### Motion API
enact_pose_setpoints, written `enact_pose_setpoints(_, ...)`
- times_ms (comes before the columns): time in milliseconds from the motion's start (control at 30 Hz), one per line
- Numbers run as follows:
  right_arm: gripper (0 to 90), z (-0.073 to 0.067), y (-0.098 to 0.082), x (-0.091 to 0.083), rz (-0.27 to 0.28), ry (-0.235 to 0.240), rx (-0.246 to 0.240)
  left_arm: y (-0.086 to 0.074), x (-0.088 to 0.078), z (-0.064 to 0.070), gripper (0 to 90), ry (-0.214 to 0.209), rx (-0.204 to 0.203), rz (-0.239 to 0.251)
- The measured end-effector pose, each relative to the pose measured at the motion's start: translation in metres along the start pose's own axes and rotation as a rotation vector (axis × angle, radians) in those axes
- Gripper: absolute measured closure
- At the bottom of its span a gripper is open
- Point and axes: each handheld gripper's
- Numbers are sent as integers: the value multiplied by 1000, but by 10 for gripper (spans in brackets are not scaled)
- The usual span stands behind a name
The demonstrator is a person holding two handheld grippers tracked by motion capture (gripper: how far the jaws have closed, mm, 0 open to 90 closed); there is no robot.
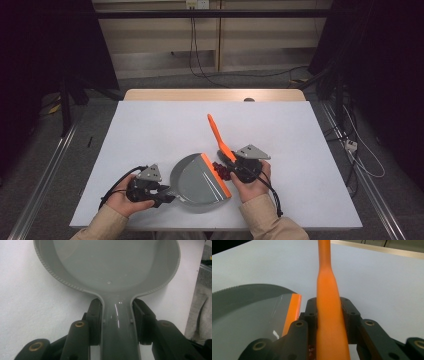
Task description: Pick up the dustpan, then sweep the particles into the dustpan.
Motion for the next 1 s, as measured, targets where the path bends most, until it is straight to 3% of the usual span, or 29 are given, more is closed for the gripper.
enact_pose_setpoints(367, 716, -6, 0, 1, -4, 15, -11, 1, 1, 0, 628, 0, -11, 4)
enact_pose_setpoints(1000, 716, -19, 1, 4, 1, 55, 28, 4, 4, 0, 628, -1, -18, -2)
Point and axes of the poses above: each handheld gripper's, and its own axes: x roughly forward along the jaws, y roughly out of its top, z roughly to its right, and after that the axes turned 8 degrees about z, right-handed
